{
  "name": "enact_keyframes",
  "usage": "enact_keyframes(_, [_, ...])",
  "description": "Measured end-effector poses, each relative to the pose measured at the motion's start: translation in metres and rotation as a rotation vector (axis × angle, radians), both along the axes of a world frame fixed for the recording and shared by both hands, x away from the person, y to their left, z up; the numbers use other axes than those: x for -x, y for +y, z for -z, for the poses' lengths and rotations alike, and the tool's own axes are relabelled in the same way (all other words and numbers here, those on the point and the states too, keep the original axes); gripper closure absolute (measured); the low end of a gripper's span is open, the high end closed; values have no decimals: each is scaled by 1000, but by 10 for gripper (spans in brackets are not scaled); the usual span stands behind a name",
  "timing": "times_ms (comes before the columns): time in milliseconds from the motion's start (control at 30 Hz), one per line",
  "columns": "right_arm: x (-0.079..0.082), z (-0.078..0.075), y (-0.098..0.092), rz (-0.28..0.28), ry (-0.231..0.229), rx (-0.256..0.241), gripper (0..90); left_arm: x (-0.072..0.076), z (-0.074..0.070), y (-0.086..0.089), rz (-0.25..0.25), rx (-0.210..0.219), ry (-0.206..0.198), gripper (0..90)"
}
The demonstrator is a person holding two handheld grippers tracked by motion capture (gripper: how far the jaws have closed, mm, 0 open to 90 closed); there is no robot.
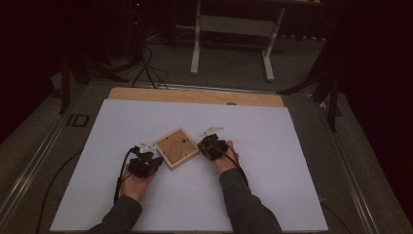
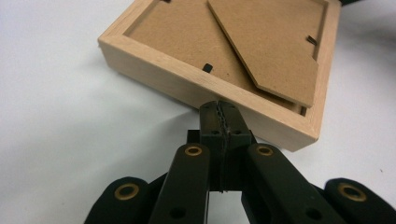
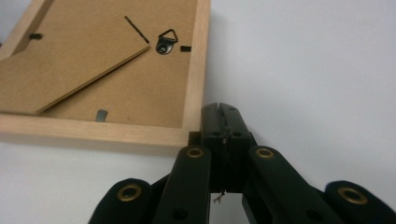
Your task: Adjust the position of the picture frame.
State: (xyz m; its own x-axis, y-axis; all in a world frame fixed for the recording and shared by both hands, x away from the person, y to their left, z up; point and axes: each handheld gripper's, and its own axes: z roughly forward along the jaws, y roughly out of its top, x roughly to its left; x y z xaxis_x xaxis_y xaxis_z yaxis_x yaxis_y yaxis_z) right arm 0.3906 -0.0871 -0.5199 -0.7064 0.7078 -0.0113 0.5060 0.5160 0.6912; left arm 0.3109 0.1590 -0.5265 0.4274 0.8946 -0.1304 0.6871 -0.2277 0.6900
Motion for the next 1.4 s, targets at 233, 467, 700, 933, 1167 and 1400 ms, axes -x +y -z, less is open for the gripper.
enact_keyframes(233, [11, -1, -6, -10, 0, 9, 899, -2, 1, -2, -4, -2, -7, 896])
enact_keyframes(467, [27, -1, -15, -26, -6, 18, 899, -4, 3, -7, 5, -3, -20, 896])
enact_keyframes(700, [39, -2, -21, -48, -18, 23, 899, -3, 3, -8, 17, -6, -17, 895])
enact_keyframes(933, [47, 0, -26, -53, -17, 7, 899, -2, 4, -9, 26, -18, -18, 895])
enact_keyframes(1167, [52, 1, -27, -43, -12, -6, 900, 0, 6, -13, 21, -32, -28, 895])
enact_keyframes(1400, [60, 5, -33, -40, -22, -50, 899, 2, 6, -15, 29, -38, -33, 895])
